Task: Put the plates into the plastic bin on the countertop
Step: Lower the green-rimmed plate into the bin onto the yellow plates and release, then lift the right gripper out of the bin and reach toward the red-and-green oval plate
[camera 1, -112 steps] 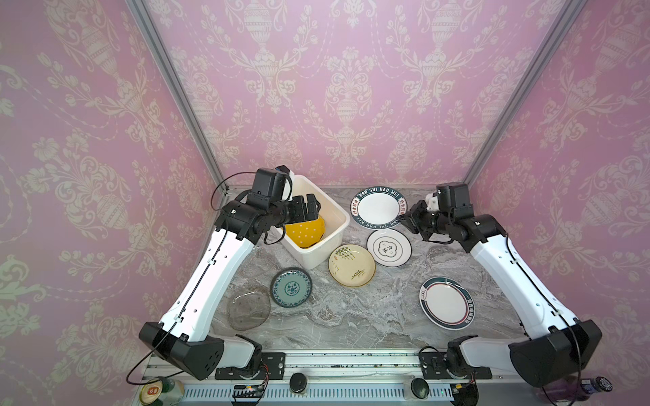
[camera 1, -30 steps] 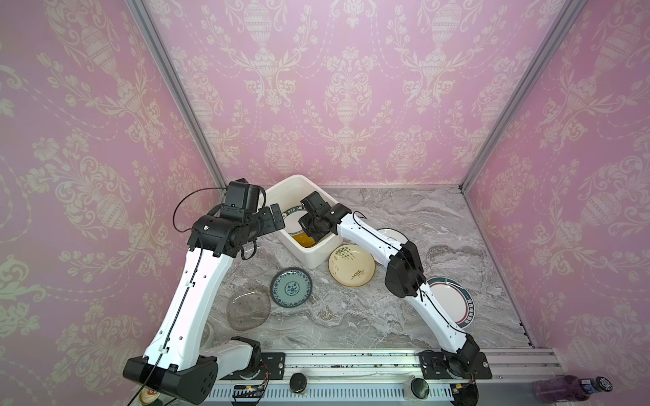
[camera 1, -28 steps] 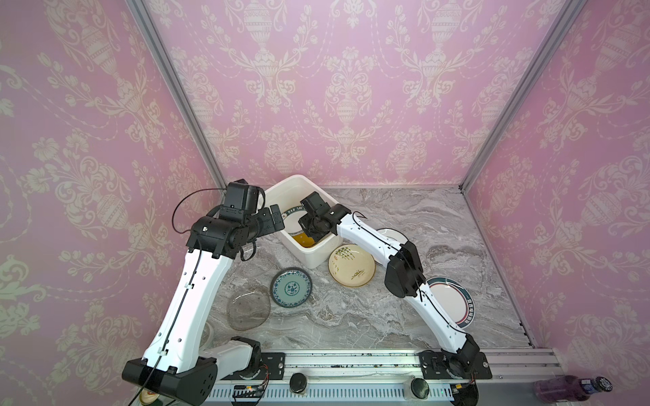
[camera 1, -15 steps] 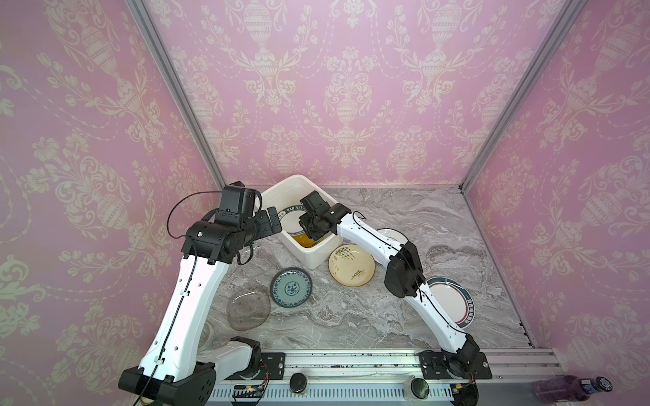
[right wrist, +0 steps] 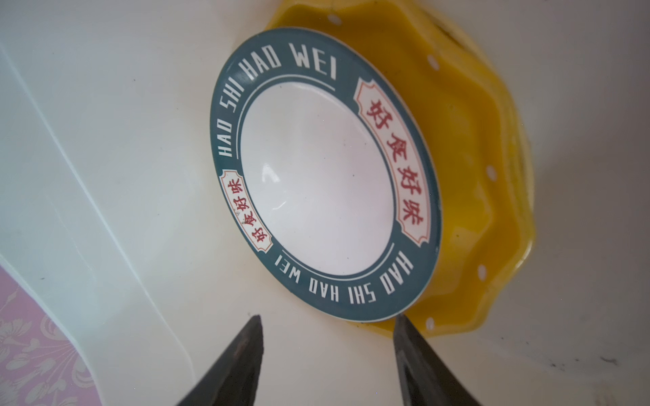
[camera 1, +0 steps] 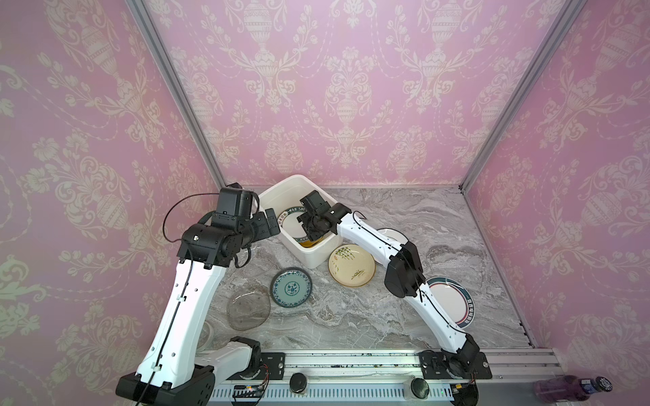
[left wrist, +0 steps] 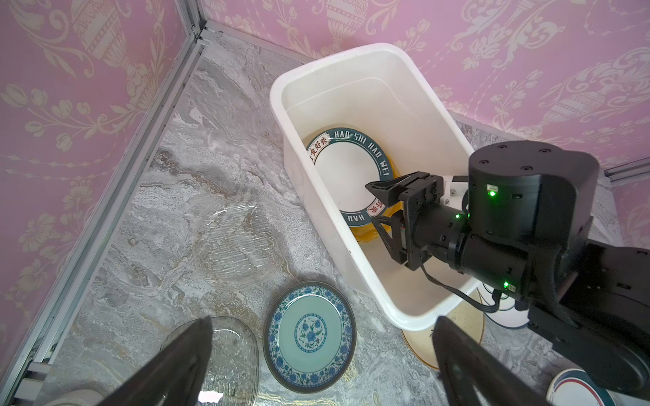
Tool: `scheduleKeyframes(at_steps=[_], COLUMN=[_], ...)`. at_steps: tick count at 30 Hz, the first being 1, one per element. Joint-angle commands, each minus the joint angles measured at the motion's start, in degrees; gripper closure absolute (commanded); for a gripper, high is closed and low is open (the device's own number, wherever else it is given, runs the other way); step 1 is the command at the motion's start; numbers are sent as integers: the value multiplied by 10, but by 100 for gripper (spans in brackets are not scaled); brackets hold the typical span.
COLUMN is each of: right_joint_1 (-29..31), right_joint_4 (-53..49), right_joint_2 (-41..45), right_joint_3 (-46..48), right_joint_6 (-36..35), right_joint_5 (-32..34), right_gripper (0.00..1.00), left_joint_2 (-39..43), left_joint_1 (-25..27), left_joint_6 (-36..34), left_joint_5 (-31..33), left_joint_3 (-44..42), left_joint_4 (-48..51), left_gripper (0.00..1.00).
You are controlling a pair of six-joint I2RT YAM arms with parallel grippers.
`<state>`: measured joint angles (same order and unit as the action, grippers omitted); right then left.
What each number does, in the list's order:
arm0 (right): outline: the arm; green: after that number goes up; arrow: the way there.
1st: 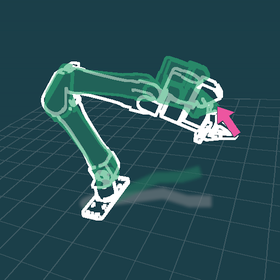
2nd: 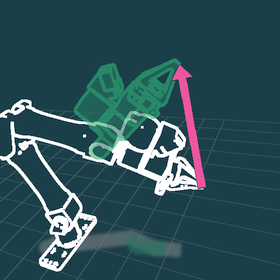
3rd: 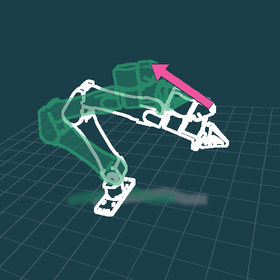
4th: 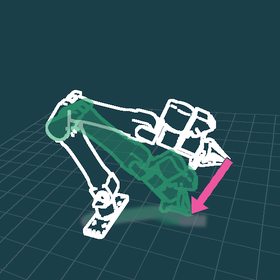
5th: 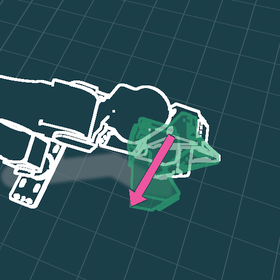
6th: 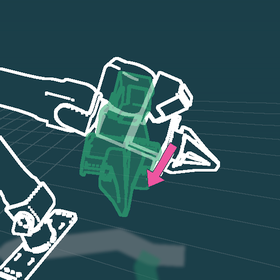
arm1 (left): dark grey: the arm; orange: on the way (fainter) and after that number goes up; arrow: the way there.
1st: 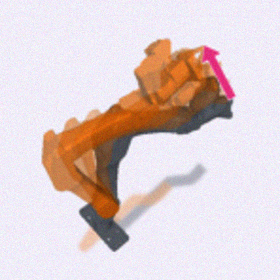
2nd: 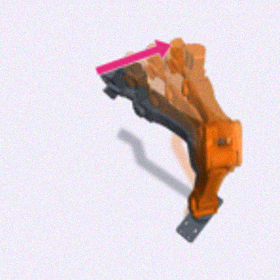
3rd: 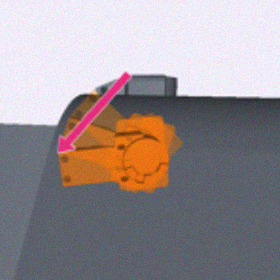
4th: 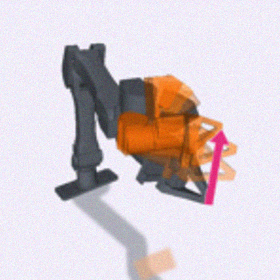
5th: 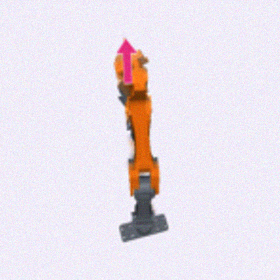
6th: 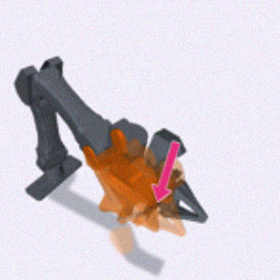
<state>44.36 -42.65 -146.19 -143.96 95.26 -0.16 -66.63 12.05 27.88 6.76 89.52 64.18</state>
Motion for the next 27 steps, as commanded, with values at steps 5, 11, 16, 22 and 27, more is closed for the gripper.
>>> scheduleKeyframes(at_steps=[5,11,16,22,27], right_joint_1=[-4,-3,-1,0,-1], right_joint_4=[17,42,14,-69,-125], right_joint_2=[2,47,99,178,291], right_joint_3=[-14,-14,-9,-6,63], right_joint_6=[-39,-136,-216,-328,-442], right_joint_5=[12,5,0,10,49], right_gripper=[32,22,2,0,0], left_joint_2=[13,39,55,100,107], left_joint_1=[-10,-17,-22,-22,-23], left_joint_6=[3,21,33,39,52], left_joint_5=[21,23,11,-20,-107], left_joint_3=[8,6,17,5,17], left_joint_4=[20,9,10,-39,-68], left_gripper=[1,1,1,1,1])
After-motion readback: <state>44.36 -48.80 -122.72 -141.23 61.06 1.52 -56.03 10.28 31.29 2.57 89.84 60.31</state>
